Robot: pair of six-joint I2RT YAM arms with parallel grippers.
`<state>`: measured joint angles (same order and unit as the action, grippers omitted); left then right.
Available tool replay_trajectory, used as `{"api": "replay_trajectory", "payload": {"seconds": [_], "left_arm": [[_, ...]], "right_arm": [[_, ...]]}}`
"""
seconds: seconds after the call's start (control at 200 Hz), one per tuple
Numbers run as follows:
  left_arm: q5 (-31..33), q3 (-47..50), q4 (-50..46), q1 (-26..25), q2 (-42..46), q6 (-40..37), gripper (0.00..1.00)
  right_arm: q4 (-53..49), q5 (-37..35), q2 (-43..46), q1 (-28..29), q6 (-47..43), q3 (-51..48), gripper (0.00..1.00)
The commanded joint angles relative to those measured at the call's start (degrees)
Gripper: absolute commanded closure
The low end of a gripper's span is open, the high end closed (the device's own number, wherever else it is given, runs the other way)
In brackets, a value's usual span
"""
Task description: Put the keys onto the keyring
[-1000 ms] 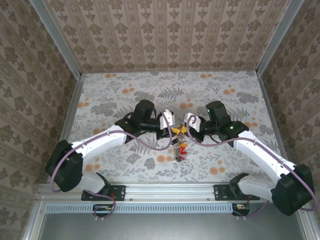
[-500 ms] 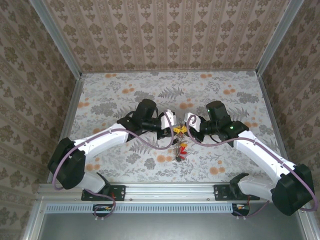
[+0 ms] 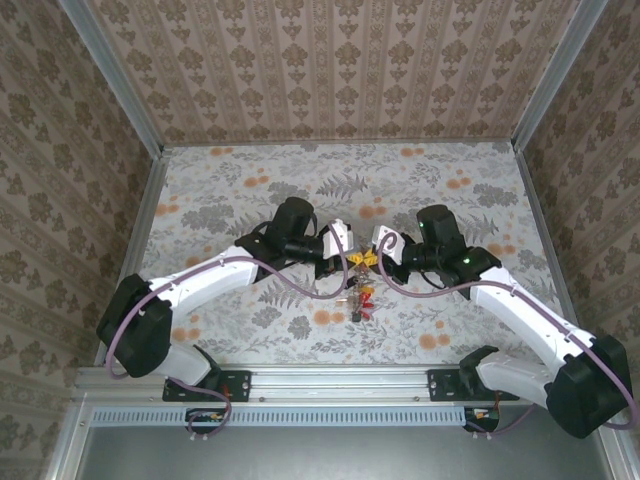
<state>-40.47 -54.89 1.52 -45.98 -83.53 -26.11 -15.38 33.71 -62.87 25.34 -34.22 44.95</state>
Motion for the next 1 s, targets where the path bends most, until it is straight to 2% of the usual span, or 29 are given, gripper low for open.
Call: {"api": "replay_trajectory", "payload": {"seconds": [0.0, 0.295, 0.77, 0.89, 0.995], "left_arm": [[-4.2, 2.1, 8.4, 0.9, 1.8, 4.6, 1.0], [-8.4, 4.3, 14.9, 1.6, 2.5, 9.1, 1.0], [-9.5, 4.9, 16.6, 2.0, 2.8, 10.0, 1.0], [-9.5, 5.0, 16.7, 2.1, 2.8, 10.1, 1.0], [-9.6, 4.9, 16.7, 2.1, 2.8, 10.1, 1.0]], "right_arm": [[5.2, 2.9, 1.3, -0.5, 2.8, -1.5, 0.86], [9.4, 5.9, 1.2, -1.4, 6.4, -4.0, 0.84], [6.6, 6.1, -1.3, -2.1, 4.2, -3.0, 0.81], [6.4, 6.7, -1.4, -2.1, 4.0, -2.5, 0.84], [6.4, 6.5, -1.9, -2.0, 3.7, -2.2, 0.8]]}}
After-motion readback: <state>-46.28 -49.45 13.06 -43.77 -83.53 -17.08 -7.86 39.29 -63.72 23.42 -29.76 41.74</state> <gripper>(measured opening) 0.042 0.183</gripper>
